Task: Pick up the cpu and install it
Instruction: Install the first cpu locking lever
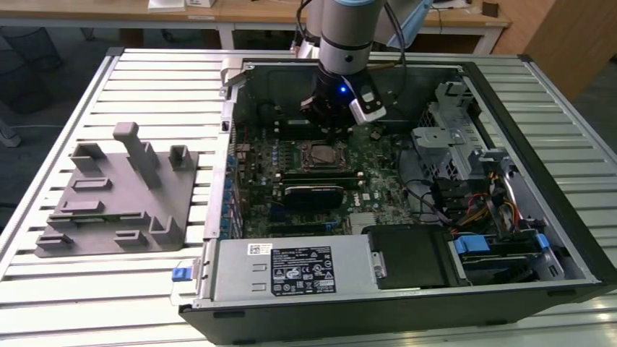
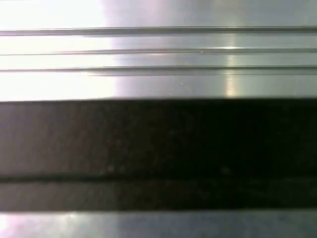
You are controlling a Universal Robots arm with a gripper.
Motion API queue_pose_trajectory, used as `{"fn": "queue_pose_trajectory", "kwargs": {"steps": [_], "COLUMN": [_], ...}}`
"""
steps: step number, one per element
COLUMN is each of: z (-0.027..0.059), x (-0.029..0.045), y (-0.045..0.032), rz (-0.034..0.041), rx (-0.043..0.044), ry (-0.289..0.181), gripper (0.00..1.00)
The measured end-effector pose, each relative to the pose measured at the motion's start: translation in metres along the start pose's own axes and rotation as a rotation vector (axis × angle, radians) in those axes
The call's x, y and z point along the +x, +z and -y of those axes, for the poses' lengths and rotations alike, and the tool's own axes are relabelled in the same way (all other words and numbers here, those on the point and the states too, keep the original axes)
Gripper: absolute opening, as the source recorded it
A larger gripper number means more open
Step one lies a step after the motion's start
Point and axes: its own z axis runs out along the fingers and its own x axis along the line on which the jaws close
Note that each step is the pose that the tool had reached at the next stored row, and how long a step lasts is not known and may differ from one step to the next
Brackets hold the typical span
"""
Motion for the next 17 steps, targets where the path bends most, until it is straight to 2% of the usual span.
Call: {"fn": "queue_pose_trajectory", "kwargs": {"steps": [3, 7, 17], "z": [0.0001, 0.0004, -0.0001], "x": [-0.0003, -0.0005, -0.0006], "y": [0.0015, 0.0037, -0.0018], "rz": [-0.0001, -0.0003, -0.0021], "rx": [0.0038, 0.0160, 0.0152], "ry": [0.000, 0.000, 0.000], "gripper": [0.11, 0.11, 0.11]}}
